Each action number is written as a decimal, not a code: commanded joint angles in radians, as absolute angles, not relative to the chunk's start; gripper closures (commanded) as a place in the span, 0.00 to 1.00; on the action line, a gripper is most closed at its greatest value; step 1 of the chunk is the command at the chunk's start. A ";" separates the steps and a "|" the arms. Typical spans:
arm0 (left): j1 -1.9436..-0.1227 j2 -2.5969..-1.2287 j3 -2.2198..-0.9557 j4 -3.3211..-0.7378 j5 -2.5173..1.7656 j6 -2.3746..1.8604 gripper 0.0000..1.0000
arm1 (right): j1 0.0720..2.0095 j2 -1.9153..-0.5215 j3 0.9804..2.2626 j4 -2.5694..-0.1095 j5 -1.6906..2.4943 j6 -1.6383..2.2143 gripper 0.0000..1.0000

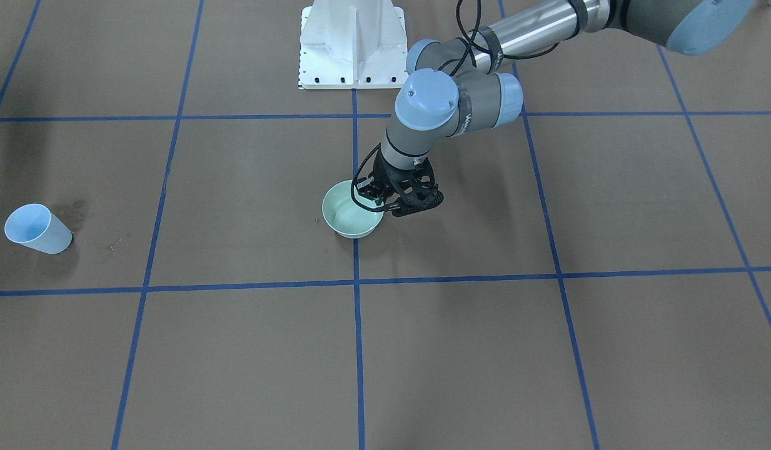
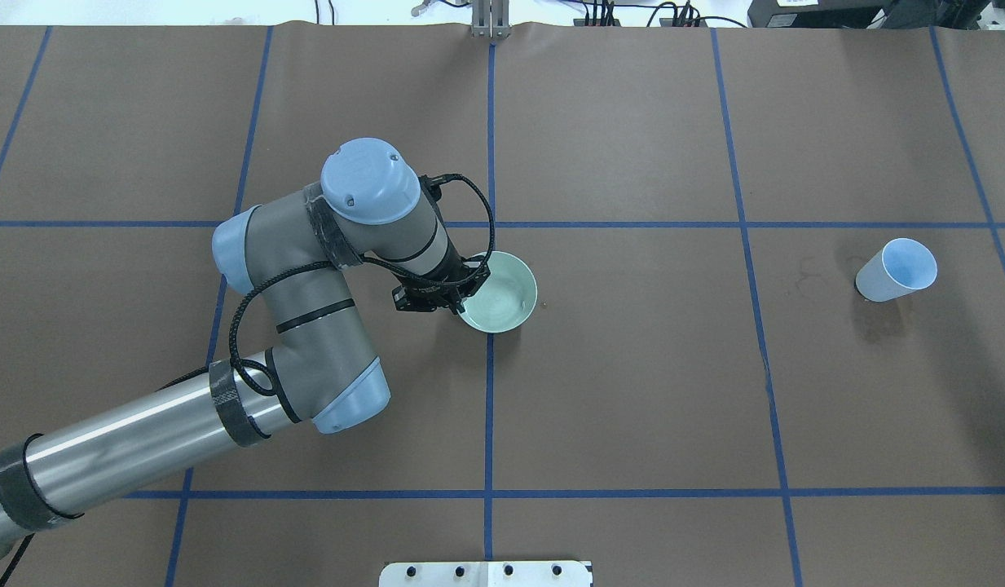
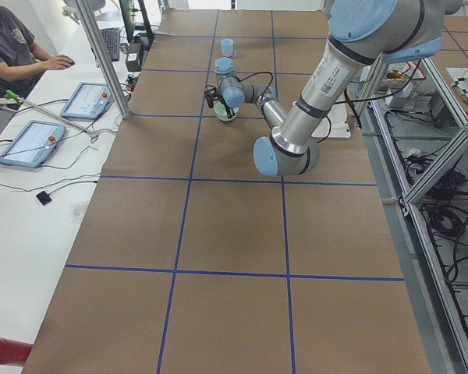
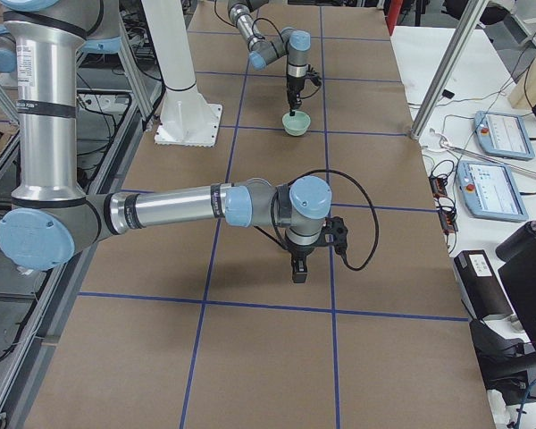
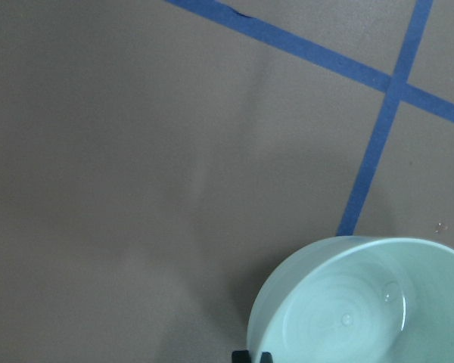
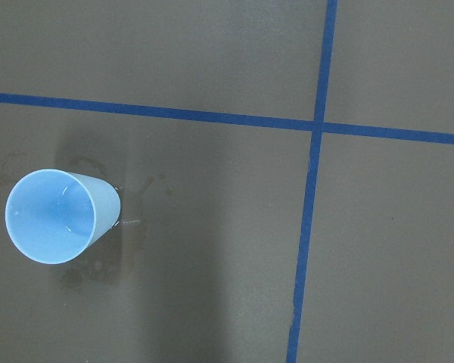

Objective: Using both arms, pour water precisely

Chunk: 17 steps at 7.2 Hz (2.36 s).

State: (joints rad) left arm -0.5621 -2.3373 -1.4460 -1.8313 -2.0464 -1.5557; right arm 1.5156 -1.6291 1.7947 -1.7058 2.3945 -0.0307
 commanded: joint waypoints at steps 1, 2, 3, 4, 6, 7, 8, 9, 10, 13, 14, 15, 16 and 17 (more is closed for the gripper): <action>-0.563 -2.336 -1.439 -1.832 -2.046 -1.555 1.00 | 1.516 -1.629 1.796 -1.706 2.395 -0.031 0.00; -0.563 -2.338 -1.437 -1.832 -2.046 -1.555 1.00 | 1.516 -1.629 1.795 -1.706 2.395 -0.031 0.00; -0.561 -2.338 -1.434 -1.832 -2.046 -1.555 0.94 | 1.516 -1.629 1.796 -1.706 2.395 -0.031 0.00; -0.561 -2.341 -1.431 -1.832 -2.046 -1.560 0.54 | 1.516 -1.629 1.796 -1.706 2.395 -0.031 0.00; -0.563 -2.341 -1.431 -1.857 -2.046 -1.566 0.42 | 1.516 -1.629 1.796 -1.706 2.395 -0.031 0.00; -0.569 -2.342 -1.439 -1.862 -2.046 -1.563 0.35 | 1.516 -1.629 1.805 -1.706 2.395 -0.031 0.00; -0.577 -2.342 -1.463 -1.890 -2.048 -1.566 0.17 | 1.516 -1.629 1.824 -1.706 2.396 -0.031 0.00; -0.592 -2.327 -1.520 -1.887 -2.049 -1.566 0.01 | 1.487 -1.629 1.831 -1.701 2.451 -0.031 0.00; -0.597 -2.247 -1.614 -1.887 -2.048 -1.562 0.00 | 1.468 -1.629 1.835 -1.615 2.483 -0.031 0.00; -0.642 -2.048 -1.787 -1.888 -2.042 -1.552 0.00 | 1.336 -1.697 1.829 -1.219 2.477 0.061 0.00; -0.664 -1.972 -1.828 -1.888 -2.048 -1.404 0.00 | 1.292 -1.735 1.827 -1.086 2.449 0.096 0.00; -0.669 -1.866 -1.880 -1.891 -2.045 -1.211 0.00 | 1.266 -1.791 1.825 -0.939 2.391 0.097 0.01; -0.681 -1.789 -1.922 -1.893 -2.043 -1.052 0.00 | 1.243 -1.818 1.787 -0.805 2.364 0.098 0.01; -0.681 -1.767 -1.934 -1.905 -2.045 -1.026 0.00 | 1.232 -1.818 1.726 -0.704 2.359 0.103 0.02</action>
State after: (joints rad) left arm -0.6755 -1.8228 -1.9042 -1.8949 -2.0443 -1.1209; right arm 1.2524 -1.8017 1.7859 -0.8465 2.3787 0.0965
